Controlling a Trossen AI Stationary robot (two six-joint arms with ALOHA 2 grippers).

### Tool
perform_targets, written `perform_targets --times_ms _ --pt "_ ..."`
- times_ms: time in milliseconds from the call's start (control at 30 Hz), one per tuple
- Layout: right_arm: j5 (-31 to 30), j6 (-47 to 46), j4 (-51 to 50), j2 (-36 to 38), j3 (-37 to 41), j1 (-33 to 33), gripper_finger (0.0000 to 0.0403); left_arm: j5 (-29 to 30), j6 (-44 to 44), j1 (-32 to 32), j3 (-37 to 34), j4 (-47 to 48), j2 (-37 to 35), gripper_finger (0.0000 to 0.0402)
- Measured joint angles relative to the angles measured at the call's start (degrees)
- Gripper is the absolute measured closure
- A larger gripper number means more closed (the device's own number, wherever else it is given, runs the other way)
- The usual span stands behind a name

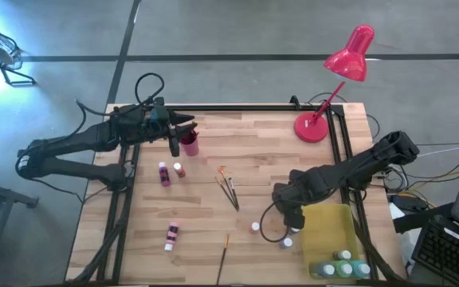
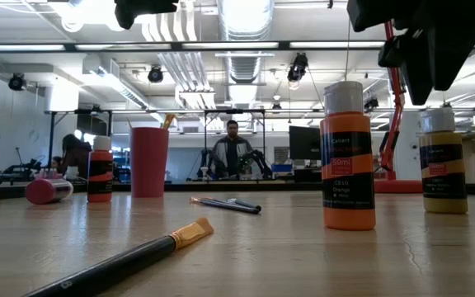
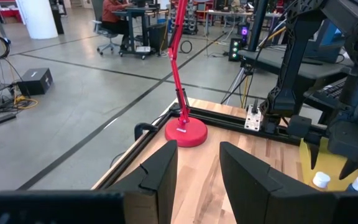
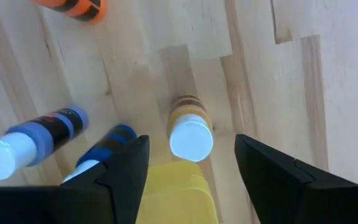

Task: Pick & Place Paint Supplies
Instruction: Put the yellow paint bottle into the yellow bin

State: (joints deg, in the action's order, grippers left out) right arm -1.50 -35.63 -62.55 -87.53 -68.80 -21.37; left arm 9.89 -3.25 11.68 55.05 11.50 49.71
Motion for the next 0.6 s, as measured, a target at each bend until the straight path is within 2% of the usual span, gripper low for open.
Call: perform_targets --times_ms 333,600 --pt "0.1 -0.6 2.8 0.0 4.2 0.0 0.0156 0.0 0.0 0.0 0.0 0.1 0.0 0.0275" --pt "0.3 -0.6 5.1 0.0 6.4 0.0 0.0177 0.0 0.0 0.0 0.0 0.1 0.0 0.0275"
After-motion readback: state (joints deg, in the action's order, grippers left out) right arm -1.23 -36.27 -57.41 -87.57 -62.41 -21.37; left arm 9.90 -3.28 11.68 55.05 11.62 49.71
